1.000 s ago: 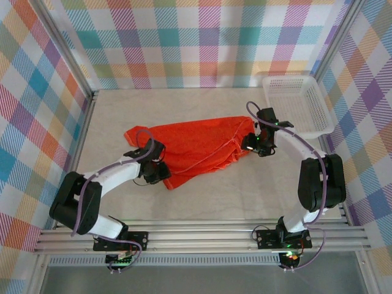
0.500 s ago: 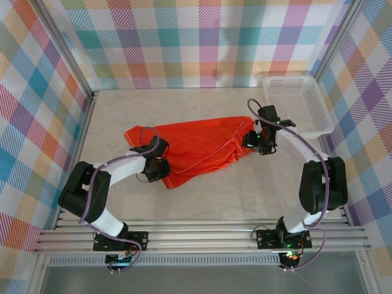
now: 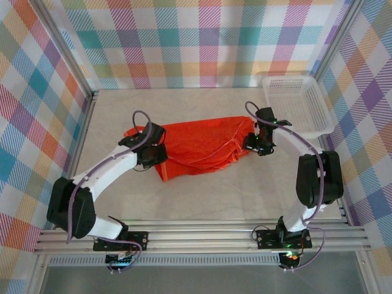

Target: Fold the inside-out t-shirt

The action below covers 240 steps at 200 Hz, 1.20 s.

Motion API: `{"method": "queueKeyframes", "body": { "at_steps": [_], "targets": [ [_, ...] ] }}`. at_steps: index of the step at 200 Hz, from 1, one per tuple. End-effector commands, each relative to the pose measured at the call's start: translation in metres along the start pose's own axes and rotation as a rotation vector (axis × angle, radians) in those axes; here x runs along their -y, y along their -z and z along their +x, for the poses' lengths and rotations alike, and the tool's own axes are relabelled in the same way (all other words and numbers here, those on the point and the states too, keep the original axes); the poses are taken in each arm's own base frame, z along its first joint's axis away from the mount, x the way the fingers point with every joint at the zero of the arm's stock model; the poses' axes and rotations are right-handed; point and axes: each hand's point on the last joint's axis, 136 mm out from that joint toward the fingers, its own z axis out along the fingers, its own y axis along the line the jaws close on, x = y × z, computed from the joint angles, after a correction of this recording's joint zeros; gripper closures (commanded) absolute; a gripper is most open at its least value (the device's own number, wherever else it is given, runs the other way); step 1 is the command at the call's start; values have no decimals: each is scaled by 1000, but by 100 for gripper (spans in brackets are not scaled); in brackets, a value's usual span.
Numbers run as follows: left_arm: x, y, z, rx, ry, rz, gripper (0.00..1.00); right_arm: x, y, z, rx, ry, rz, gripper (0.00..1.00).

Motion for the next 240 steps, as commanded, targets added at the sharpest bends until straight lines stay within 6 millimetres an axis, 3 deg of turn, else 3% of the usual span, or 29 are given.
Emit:
{"method": "queueKeyframes", "body": {
  "at_steps": [1, 44, 104, 162, 188, 203, 229, 240],
  "targets": [
    [-8, 20, -5, 24, -49, -57, 100, -10, -4, -8, 0, -15, -48, 51],
    [-7, 16, -2, 5, -50, -49, 100, -26, -20, -1, -44, -89, -133, 49],
    [-8, 16, -1, 4, -59, -55, 100, -9, -31, 11, -45, -138, -55, 44],
    [-6, 9, 3, -16, -57, -47, 100, -15, -43, 14, -37, -179, -80, 44],
    [-8, 11, 4, -12, -56, -46, 100, -15, -51, 6, -28, -185, -65, 49],
    [-9, 13, 3, -8, -56, -46, 100, -14, -55, 3, -25, -181, -52, 58],
    [-11, 15, 4, -4, -56, -50, 100, -15, -57, -3, -22, -174, -44, 65],
    [-12, 15, 4, -2, -56, -53, 100, -15, -56, -5, -20, -170, -42, 74]
  ]
}}
